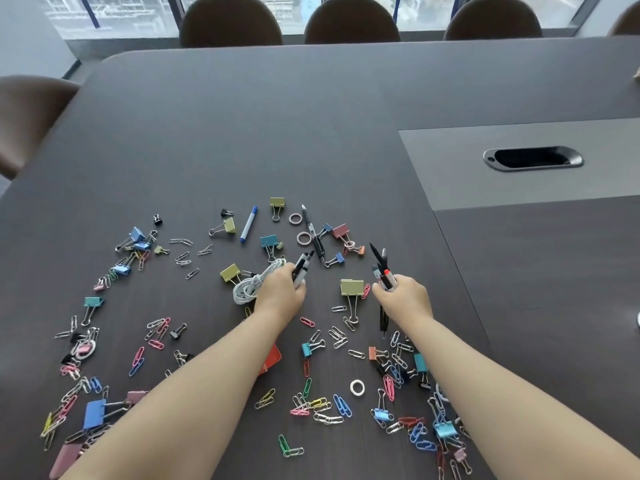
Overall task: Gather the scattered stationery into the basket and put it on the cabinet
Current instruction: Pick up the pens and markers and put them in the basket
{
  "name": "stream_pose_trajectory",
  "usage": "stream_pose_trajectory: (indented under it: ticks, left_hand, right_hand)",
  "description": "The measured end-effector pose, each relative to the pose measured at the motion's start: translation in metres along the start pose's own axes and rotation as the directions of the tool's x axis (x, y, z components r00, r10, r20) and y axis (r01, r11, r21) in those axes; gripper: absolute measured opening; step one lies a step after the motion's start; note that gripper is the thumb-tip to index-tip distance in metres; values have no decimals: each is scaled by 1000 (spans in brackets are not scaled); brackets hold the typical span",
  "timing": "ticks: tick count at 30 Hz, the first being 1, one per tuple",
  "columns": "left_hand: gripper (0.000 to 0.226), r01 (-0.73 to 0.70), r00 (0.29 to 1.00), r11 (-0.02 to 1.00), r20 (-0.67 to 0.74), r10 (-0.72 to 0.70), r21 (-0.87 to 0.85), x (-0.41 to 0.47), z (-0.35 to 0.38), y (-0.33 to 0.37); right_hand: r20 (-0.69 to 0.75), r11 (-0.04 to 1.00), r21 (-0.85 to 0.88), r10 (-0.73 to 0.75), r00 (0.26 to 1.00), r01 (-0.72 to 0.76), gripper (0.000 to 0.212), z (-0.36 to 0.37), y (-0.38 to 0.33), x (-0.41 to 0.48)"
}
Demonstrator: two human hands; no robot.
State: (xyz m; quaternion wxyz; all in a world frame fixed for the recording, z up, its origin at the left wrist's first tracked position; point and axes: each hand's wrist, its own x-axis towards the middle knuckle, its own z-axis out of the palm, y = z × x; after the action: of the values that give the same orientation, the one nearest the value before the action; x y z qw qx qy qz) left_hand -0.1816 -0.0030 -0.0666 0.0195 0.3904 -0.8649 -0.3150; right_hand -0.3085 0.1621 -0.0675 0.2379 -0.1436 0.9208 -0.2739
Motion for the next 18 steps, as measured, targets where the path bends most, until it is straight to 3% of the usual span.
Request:
stream_pose_trajectory:
  ticks: [3,9,14,18]
  left_hand:
    - [15,31,999,999,-16,-32,-5,22,0,11]
    - [34,61,997,998,-51,-61,0,67,7,32]
    - [42,71,997,992,-38,-67,108,101,13,39]
    - [42,126,992,982,-44,-121,140,119,15,38]
  right_hand:
    - [16,1000,8,-22,1000,22,33,-2,-9,12]
    - [62,984,175,-38,997,26,9,-1,-22,45]
    - [94,983,167,-89,992,72,4,-1,-29,64]
    - [99,975,200,-116,988,95,21,3,-29,72]
